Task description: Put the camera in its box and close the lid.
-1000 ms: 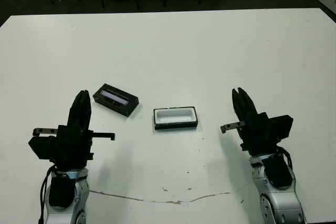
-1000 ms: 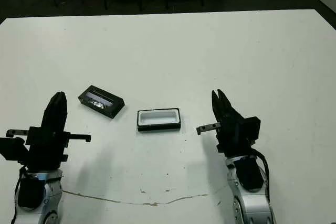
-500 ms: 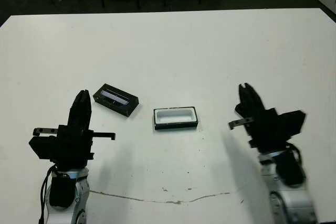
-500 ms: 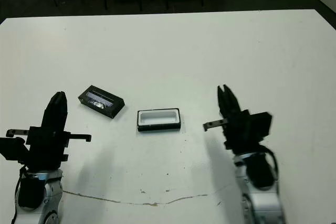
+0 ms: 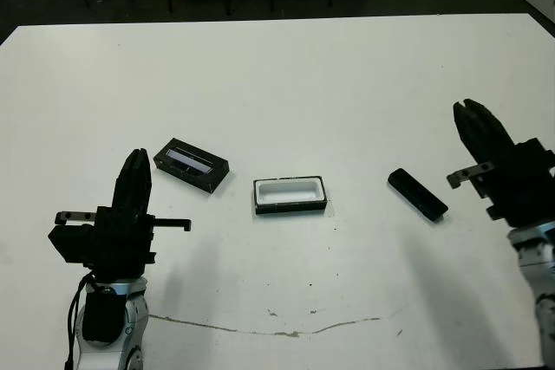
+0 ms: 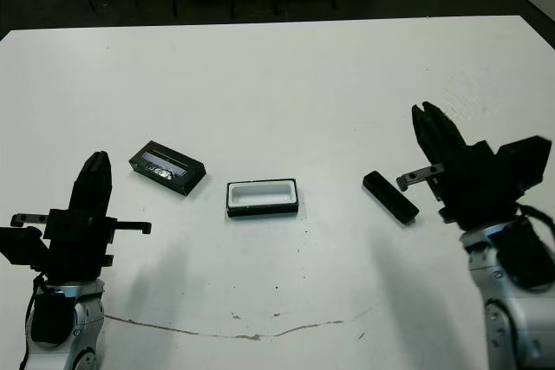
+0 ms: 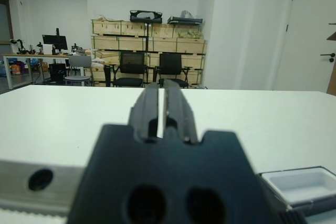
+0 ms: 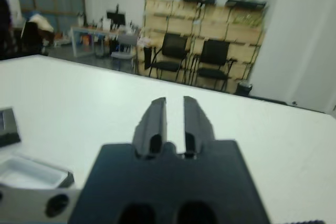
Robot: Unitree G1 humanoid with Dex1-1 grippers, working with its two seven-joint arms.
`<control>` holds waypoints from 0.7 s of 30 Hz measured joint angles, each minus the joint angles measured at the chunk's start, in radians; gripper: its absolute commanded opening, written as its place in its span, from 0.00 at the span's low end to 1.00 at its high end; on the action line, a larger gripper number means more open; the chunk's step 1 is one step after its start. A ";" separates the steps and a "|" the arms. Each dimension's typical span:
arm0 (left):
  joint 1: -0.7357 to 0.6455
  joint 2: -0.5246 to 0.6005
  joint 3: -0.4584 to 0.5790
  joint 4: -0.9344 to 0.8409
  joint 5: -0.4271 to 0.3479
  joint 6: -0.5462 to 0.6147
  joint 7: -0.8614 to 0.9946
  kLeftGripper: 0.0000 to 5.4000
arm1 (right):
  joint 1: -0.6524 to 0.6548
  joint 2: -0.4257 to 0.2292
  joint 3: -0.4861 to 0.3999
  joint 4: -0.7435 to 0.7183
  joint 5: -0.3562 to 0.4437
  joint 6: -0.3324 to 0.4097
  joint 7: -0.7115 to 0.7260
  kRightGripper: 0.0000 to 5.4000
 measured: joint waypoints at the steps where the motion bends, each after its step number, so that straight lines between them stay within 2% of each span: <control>1: 0.000 0.000 0.000 0.001 -0.001 0.000 0.000 0.00 | -0.009 -0.013 -0.003 0.024 0.024 0.023 0.027 0.17; 4: 0.000 0.000 0.001 0.001 -0.002 0.000 -0.001 0.00 | -0.028 -0.048 -0.010 0.083 0.101 0.094 0.109 0.27; 8: 0.000 0.000 0.001 0.001 -0.004 0.000 -0.002 0.00 | -0.039 -0.065 -0.008 0.174 0.140 0.097 0.217 0.40; 13: 0.000 0.000 0.003 0.006 -0.005 -0.005 -0.009 0.00 | -0.068 -0.083 0.000 0.279 0.132 0.086 0.308 0.57; 21: 0.001 0.000 0.008 0.006 -0.010 -0.005 -0.013 0.00 | -0.071 -0.097 0.004 0.309 0.114 0.119 0.298 0.83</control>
